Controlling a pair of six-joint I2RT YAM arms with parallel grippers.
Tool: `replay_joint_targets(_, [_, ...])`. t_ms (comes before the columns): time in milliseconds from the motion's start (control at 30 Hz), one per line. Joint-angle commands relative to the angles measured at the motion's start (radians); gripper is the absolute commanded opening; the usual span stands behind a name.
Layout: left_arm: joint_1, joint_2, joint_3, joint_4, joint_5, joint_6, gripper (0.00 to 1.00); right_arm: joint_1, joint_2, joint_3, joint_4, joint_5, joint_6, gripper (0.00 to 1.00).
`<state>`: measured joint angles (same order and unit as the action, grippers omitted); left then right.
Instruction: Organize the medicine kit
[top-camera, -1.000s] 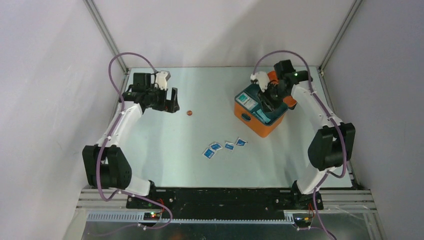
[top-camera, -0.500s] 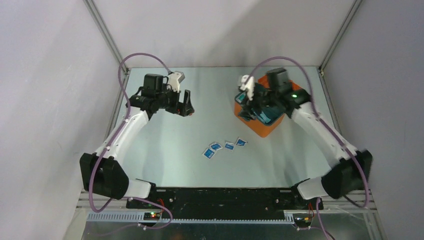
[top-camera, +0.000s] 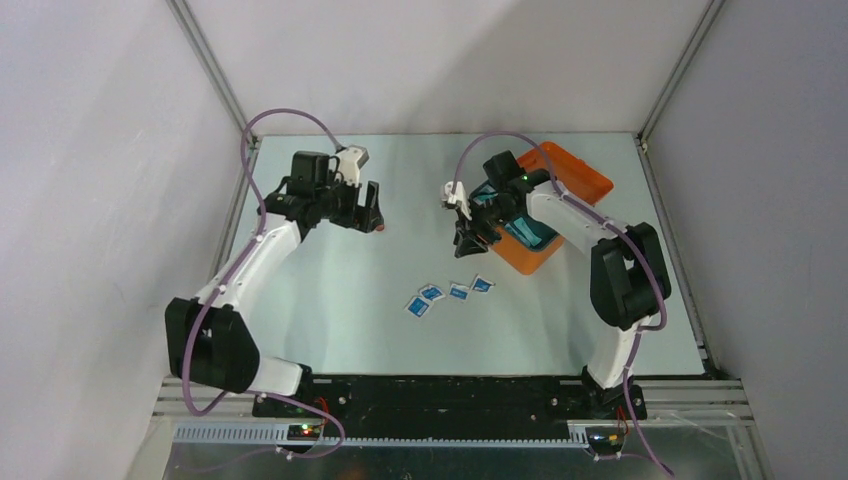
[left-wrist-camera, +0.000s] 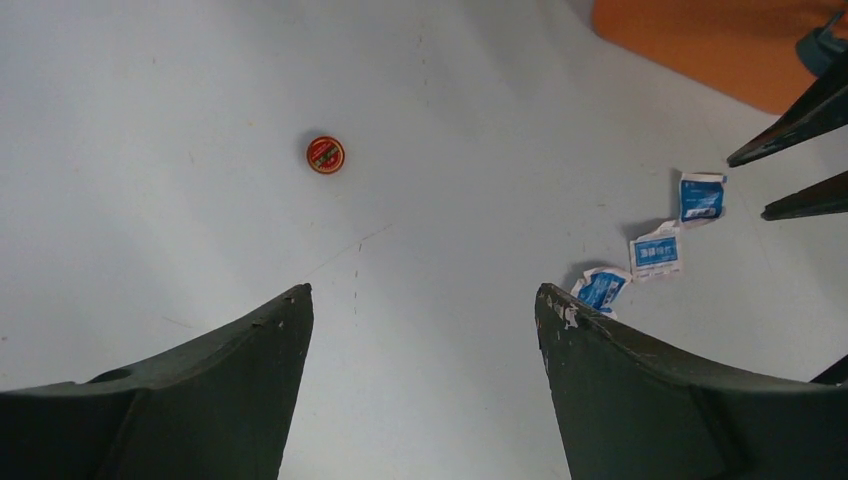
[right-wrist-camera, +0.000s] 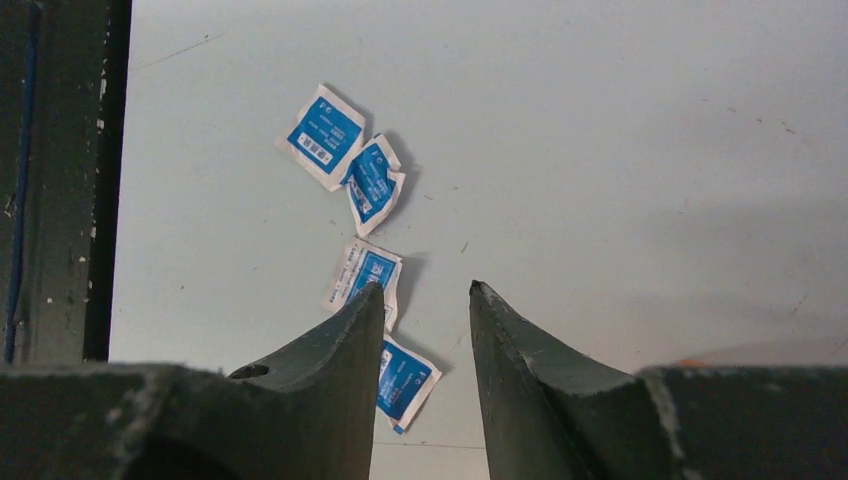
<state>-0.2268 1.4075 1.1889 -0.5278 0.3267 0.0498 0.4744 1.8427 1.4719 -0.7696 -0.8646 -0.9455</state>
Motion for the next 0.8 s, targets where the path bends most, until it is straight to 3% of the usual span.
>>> replay_joint_targets(0, [0.005, -0.079, -0.044, 0.037, -0.026, -0.025, 0.87, 0.024, 0.029, 0.031, -0.045, -0.004, -0.077, 0.43])
replay_joint_targets(133, [0.026, -0.121, -0.085, 0.042, -0.005, -0.035, 0.87, 0.056, 0.051, 0.023, -0.135, 0.043, -0.179, 0.44])
replay_joint_targets(300, [0.049, -0.163, -0.135, 0.058, -0.006, -0.063, 0.88, 0.124, 0.136, 0.041, -0.212, 0.164, -0.170, 0.39])
replay_joint_targets(767, [0.065, -0.186, -0.149, 0.098, 0.012, -0.108, 0.88, 0.208, 0.177, -0.037, -0.027, 0.437, -0.093, 0.35])
